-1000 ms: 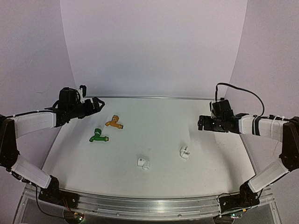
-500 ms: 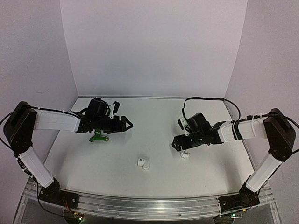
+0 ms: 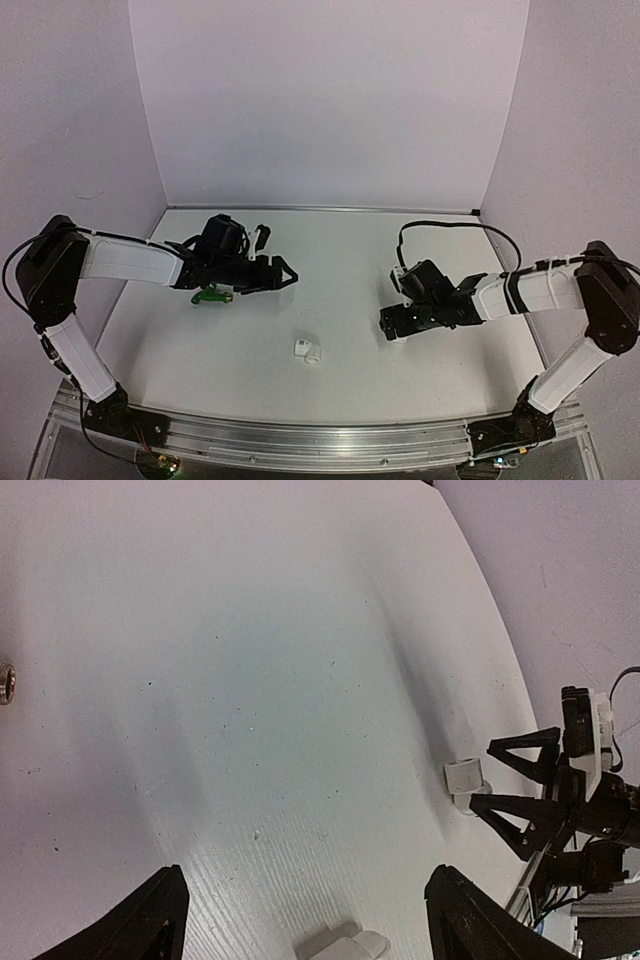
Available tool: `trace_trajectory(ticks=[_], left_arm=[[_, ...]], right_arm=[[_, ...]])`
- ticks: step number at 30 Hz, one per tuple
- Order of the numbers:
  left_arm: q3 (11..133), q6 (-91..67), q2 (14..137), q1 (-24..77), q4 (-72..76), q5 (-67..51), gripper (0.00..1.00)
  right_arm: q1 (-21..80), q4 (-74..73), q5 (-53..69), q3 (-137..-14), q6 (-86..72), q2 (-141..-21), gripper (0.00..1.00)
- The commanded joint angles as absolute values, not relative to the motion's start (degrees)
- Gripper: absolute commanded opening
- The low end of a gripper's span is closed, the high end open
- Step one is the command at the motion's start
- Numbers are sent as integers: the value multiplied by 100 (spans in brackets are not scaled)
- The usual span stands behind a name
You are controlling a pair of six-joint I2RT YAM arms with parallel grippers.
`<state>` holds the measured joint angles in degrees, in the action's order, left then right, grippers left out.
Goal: Install the water faucets
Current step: Pick up the adaptor from the center of the board.
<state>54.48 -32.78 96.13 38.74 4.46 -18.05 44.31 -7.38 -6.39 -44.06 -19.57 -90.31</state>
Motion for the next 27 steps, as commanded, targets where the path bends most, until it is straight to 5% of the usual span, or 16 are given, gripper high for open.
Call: trace_trajectory(ticks=[1,6,11,22,27], left_arm=[[5788,-3291,9736,3927,490,-1805,85],[5824,-3302,9763,3938,486,-1805,85],[5761,-3367,9661,3938,491,-1802,85],[5767,-3572,9542,3939,484,-1924,85],[5812,-3584,9509,3939,490,-1976,86]], right_arm=[[4621,-690,-815,-4260,-2293,-8870,84],[4646,-192,-995,-4157,-2179,-9039,74],[4649,314,-1364,-4131,-1989,-9276,53],[4646,476,-1257,-4234,-1814,-9645,53],[4649,574,-964,-4080,-1542,-9445,33]])
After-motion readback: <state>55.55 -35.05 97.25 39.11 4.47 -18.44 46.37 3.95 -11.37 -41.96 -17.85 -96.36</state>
